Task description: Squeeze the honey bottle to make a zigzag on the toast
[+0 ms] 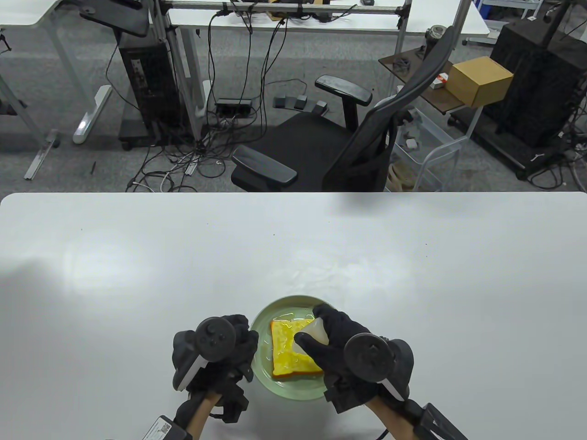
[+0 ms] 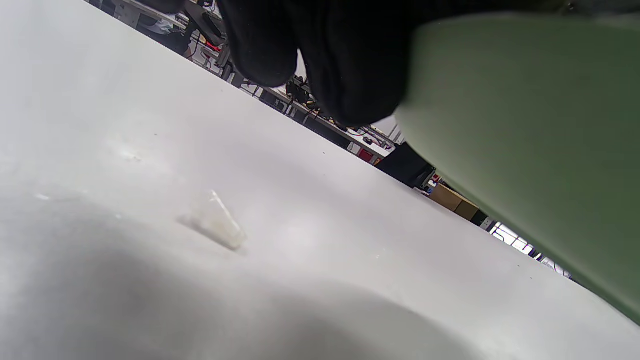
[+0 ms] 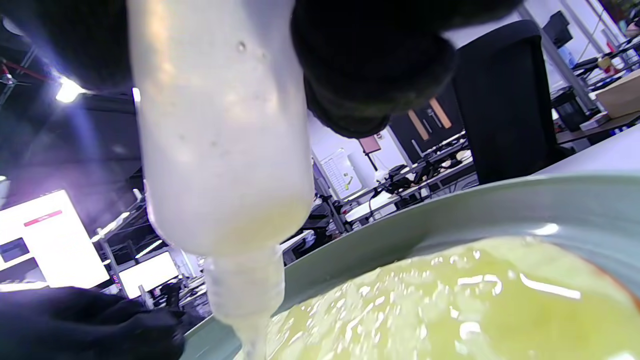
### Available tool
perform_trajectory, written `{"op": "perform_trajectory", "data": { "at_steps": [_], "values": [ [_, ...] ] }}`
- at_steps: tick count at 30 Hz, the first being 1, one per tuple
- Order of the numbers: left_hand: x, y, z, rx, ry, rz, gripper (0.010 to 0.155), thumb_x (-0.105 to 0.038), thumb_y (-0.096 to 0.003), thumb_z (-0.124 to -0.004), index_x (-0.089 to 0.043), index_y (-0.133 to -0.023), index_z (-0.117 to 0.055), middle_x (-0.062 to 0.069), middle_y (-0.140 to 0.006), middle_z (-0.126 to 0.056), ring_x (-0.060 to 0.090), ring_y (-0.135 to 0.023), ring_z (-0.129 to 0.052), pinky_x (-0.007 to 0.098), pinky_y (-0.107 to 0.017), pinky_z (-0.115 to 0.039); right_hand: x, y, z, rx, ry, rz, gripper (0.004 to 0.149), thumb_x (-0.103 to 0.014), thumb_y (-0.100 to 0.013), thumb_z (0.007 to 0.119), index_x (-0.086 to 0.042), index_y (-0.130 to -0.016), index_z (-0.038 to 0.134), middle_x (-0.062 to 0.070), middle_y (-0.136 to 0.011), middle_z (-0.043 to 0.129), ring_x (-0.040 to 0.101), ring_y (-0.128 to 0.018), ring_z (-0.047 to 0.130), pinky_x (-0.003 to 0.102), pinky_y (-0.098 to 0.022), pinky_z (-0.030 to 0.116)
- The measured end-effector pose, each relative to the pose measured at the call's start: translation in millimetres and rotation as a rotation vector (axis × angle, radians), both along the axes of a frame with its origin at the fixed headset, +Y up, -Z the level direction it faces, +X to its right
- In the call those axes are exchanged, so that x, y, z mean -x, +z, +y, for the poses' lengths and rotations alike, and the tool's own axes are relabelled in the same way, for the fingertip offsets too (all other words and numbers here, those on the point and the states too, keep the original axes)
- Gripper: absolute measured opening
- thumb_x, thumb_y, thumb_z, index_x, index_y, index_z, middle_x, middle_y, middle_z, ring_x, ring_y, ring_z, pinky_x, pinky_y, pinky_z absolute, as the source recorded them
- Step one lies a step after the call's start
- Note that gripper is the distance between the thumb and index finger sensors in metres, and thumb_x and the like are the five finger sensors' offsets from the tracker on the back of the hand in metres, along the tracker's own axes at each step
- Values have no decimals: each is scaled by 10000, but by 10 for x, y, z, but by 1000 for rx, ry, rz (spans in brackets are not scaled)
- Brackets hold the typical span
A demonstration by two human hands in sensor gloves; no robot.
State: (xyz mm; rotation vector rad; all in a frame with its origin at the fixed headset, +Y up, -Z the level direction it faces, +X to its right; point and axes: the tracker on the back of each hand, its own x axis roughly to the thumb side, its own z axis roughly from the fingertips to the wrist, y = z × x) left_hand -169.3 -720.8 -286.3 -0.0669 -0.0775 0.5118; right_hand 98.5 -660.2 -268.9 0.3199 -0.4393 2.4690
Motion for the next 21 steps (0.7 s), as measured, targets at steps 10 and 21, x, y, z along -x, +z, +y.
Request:
{"op": "perform_trajectory", "data": {
  "at_steps": [10,21],
  "values": [
    [-84,36,29,-15,4,-33,445,-437,-493,-782,-67,-665,-959,6,-969,-783,344,-974,-750,732,-726,-471,-58,-304,59,42,-26,-101,727,-622,-346,831,-148,-894,778,151,-643,955,234,-293,973,297,-119,858],
    [-48,26,24,-23,25,-18,445,-437,-492,-784,-66,-662,-961,1,-966,-785,340,-968,-756,732,-727,-471,-54,-301,99,29,-6,-104,727,-624,-346,828,-149,-893,777,149,-642,956,231,-292,974,295,-118,859]
  ]
}}
